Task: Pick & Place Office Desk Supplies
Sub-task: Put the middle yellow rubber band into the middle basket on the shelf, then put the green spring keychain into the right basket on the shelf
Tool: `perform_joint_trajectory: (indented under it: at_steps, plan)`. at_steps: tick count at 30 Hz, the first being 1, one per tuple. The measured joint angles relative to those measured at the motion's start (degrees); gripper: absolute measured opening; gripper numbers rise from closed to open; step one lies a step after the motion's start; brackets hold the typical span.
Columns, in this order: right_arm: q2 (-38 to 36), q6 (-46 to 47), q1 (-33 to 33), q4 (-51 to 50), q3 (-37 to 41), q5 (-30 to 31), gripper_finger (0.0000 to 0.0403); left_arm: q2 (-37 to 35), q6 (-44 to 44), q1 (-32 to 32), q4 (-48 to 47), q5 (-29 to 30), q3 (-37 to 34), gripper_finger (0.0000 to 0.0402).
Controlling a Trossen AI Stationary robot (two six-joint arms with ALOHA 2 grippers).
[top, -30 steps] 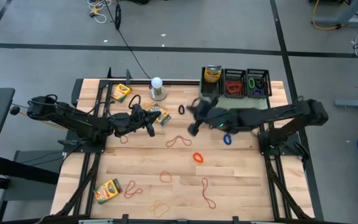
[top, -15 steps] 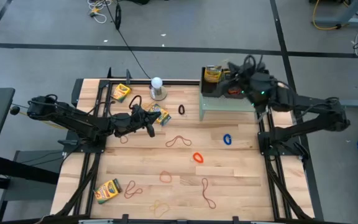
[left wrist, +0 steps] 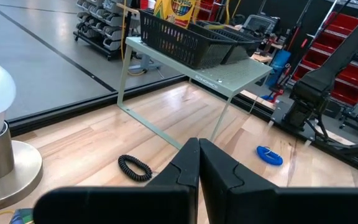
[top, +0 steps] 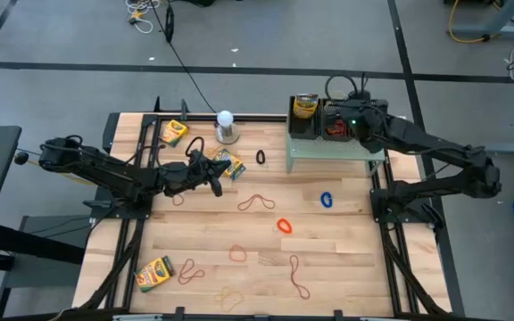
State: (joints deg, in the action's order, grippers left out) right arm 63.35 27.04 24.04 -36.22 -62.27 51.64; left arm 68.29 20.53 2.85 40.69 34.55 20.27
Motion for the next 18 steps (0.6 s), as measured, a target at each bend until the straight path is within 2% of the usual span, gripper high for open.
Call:
perform_joint_trajectory:
  at_steps: [7,12,18]
  plan:
    - [0.0,6.0,3.6,1.0,6.8,-5.0,0.0014,0.0,0.0,0.0,0.0,0.0,0.0,0.0009]
    - [0.0,8.7,4.0,1.0,7.4,-6.2,0.0065,0.0,0.0,0.0,0.0,0.0,0.0,0.0009]
    - [0.0,8.7,4.0,1.7,5.2,-4.7,0.0143,0.0,0.1,0.0,-0.2,0.6,0.0,0.0013]
